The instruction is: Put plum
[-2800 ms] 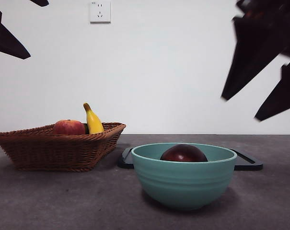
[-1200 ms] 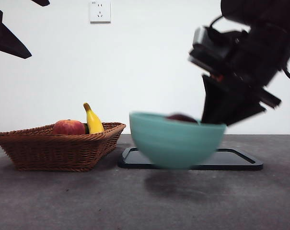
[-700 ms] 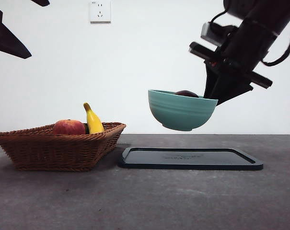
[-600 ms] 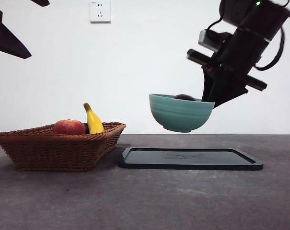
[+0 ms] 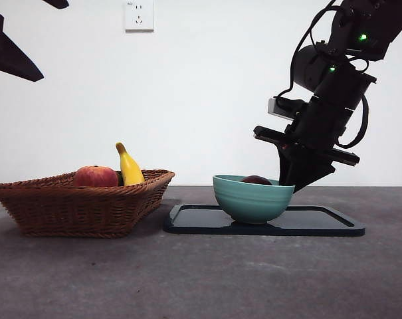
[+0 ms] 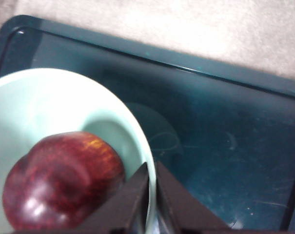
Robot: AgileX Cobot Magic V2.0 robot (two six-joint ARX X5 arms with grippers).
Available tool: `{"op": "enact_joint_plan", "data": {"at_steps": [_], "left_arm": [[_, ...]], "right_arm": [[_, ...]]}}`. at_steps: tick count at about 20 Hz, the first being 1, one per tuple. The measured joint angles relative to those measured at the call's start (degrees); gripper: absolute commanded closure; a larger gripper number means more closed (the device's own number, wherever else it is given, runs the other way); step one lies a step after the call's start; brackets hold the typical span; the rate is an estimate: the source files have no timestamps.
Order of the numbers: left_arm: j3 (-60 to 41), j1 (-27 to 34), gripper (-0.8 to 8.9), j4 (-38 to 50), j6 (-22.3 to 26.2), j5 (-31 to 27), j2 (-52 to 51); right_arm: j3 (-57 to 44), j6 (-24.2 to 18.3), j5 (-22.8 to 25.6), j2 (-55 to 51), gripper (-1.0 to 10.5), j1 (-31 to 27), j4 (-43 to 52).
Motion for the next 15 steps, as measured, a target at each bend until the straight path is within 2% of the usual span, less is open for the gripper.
{"op": "enact_joint_plan", "data": {"at_steps": [3, 5, 6, 9, 15], "left_arm": [[0.0, 0.0, 4.11, 0.0, 0.0, 0.0, 0.0], [0.0, 0.0, 4.11, 0.0, 0.0, 0.0, 0.0], [0.0, 0.0, 4.11, 0.0, 0.0, 0.0, 0.0], [0.0, 0.0, 4.11, 0.0, 0.0, 0.0, 0.0], [0.0, 0.0, 4.11, 0.0, 0.0, 0.0, 0.0]], "right_arm": [[0.1, 0.0, 0.0, 0.0, 9.3, 0.0, -0.4], [0.1, 0.0, 0.0, 0.0, 7.9, 0.0, -0.9], [0.1, 0.0, 0.0, 0.0, 7.5, 0.0, -0.9], [0.1, 0.0, 0.0, -2.8, 7.5, 0.0, -1.8], [0.1, -0.5, -0.5, -20.0, 7.5, 0.0, -10.2]]}}
